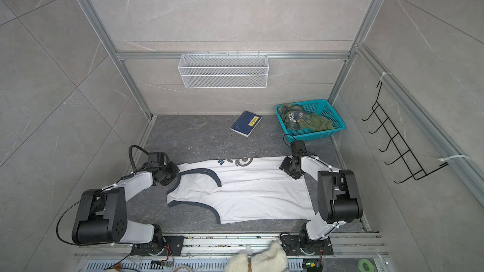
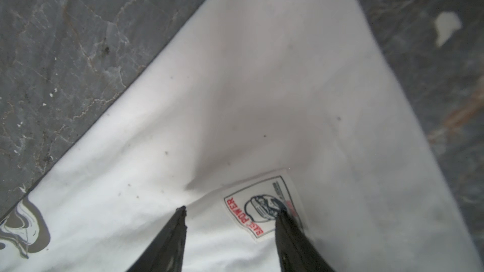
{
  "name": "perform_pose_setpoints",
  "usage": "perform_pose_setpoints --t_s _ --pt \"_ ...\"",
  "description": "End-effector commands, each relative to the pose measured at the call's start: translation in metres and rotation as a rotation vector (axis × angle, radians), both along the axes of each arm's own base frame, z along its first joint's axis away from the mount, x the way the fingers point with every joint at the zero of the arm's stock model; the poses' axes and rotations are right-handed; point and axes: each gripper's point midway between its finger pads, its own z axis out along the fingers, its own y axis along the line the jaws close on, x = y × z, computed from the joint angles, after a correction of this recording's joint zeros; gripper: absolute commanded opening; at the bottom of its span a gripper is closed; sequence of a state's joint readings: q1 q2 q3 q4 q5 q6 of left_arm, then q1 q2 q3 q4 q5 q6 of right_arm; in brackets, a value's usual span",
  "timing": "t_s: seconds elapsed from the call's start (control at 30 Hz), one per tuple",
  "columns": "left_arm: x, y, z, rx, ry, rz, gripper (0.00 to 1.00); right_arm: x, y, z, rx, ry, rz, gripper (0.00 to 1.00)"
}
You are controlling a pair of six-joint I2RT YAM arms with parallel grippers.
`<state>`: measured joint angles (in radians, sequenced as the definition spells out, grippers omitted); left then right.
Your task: Fold and stack the tank tops
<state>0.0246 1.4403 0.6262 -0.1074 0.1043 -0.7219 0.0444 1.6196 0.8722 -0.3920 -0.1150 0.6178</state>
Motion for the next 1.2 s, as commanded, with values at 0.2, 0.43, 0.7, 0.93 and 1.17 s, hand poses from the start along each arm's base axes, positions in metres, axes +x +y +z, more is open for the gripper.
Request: perform_pose_setpoints --t_s 0.2,0.43,0.7,0.93,1.17 --pt "0.007 0.016 0.016 0.043 0.002 0.019 0.35 0.001 -0.007 0.034 -0.058 -0.091 0.025 0.57" --pt "0.004 -0.007 0.087 0.097 -0.097 -0.049 0.61 0.011 0.015 0.062 -0.061 -0.147 0.111 0.58" --pt "0.017 -0.146 0.086 0.042 -0.08 -0.419 0.64 0.026 0.034 0.052 -0.035 -0.121 0.152 0.65" --pt "0.03 -0.179 0.032 -0.001 0.038 -0.458 0.65 0.022 0.034 0.032 -0.05 -0.058 0.167 0.69" --pt "0.032 -0.145 -0.004 0.119 0.132 -0.397 0.65 0.017 0.041 0.005 -0.038 0.002 0.181 0.71"
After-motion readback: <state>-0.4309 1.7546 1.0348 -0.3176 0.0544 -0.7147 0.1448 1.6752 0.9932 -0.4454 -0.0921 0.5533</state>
